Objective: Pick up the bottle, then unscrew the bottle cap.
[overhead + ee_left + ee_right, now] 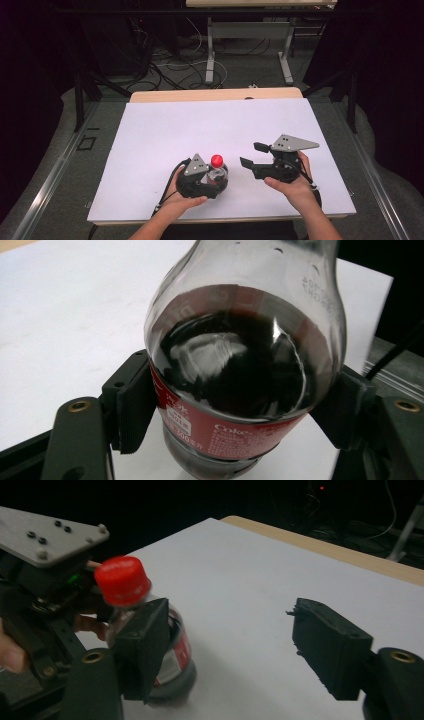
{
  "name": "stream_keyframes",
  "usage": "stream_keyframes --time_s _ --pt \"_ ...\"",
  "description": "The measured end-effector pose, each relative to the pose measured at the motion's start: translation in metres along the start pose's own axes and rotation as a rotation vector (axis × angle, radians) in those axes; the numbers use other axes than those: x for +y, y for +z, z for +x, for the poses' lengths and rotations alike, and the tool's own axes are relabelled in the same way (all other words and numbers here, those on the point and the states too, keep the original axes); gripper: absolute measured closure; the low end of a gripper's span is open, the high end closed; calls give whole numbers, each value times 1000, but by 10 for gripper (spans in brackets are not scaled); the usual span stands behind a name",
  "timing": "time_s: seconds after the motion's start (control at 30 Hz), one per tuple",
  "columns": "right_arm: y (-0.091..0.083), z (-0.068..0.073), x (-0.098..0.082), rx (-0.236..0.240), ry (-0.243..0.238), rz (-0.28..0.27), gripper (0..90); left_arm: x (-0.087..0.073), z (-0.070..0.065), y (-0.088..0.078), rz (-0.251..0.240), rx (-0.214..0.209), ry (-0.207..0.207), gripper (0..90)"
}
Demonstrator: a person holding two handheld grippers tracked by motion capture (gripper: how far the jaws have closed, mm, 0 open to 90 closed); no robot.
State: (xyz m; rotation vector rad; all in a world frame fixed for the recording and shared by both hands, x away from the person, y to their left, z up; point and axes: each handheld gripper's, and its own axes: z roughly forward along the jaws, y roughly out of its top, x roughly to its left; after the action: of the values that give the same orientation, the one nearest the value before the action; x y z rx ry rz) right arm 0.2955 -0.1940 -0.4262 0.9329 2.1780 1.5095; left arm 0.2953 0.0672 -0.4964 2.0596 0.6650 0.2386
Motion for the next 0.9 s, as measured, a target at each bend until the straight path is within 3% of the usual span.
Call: stream_keyframes --time_s 0.1,0.23,0.5,0.6,0.7,0.87,0.9 --pt "3 10 2 31 -15 -1 347 -1 -8 3 17 -15 5 282" --pt "5 24 6 110 -53 11 381 -2 -13 6 23 -22 30 282" --pt "12 43 11 122 -76 -7 453 -3 -18 8 16 -14 29 283" --pt "17 47 9 116 -85 15 471 -4 -20 9 19 -19 22 283" --pt "22 50 5 133 -54 5 489 -4 -21 9 25 -29 23 283" --pt "27 52 0 104 -69 34 535 -4 -23 8 23 -32 25 283" --pt "29 54 -1 110 -55 20 537 -3 -23 8 23 -35 23 283"
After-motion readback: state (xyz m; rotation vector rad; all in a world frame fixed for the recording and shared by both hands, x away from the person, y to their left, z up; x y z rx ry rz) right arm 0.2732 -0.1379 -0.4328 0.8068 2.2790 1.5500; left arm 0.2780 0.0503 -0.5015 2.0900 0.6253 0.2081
